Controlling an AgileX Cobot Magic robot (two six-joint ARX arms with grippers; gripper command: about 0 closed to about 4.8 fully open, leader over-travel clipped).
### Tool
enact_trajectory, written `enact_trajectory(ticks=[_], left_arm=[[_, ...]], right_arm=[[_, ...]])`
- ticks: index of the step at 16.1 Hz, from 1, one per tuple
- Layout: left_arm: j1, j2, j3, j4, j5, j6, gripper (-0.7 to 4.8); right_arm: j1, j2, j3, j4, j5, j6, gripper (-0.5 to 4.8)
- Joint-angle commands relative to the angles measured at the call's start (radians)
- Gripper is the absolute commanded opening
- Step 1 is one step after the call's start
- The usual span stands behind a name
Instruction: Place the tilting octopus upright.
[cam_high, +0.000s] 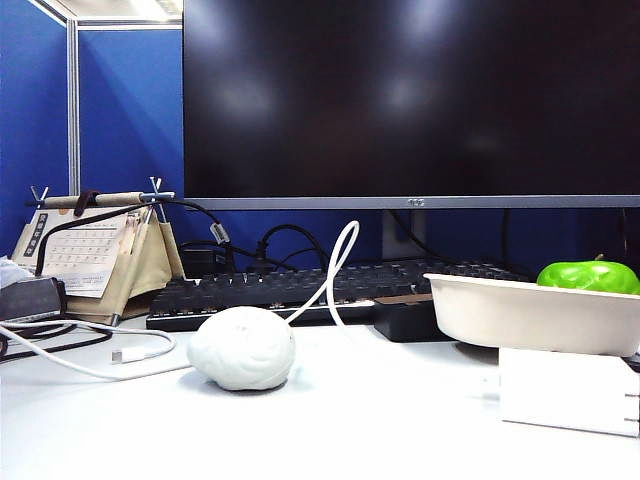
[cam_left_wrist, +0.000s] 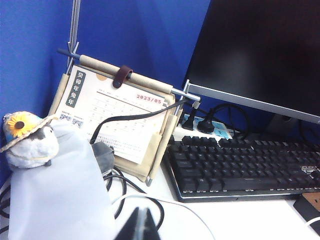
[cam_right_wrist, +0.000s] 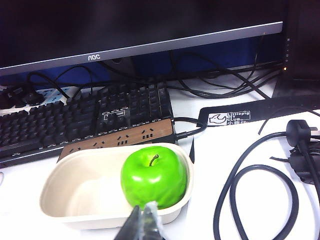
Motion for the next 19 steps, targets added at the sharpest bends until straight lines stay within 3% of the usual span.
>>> enact_trajectory(ticks=[1,19], left_arm=[[0.002,-0.003,-0.014,0.019,0.013,-0.004,-0.06],[0.002,-0.003,-0.06,0.025,0.016,-0.054,-0.06]], right_arm=[[0.0,0.0,0.002,0.011,0.002,0.001,-0.05],[0.0,0.0,0.002,0.01,0.002,0.001,-0.05]])
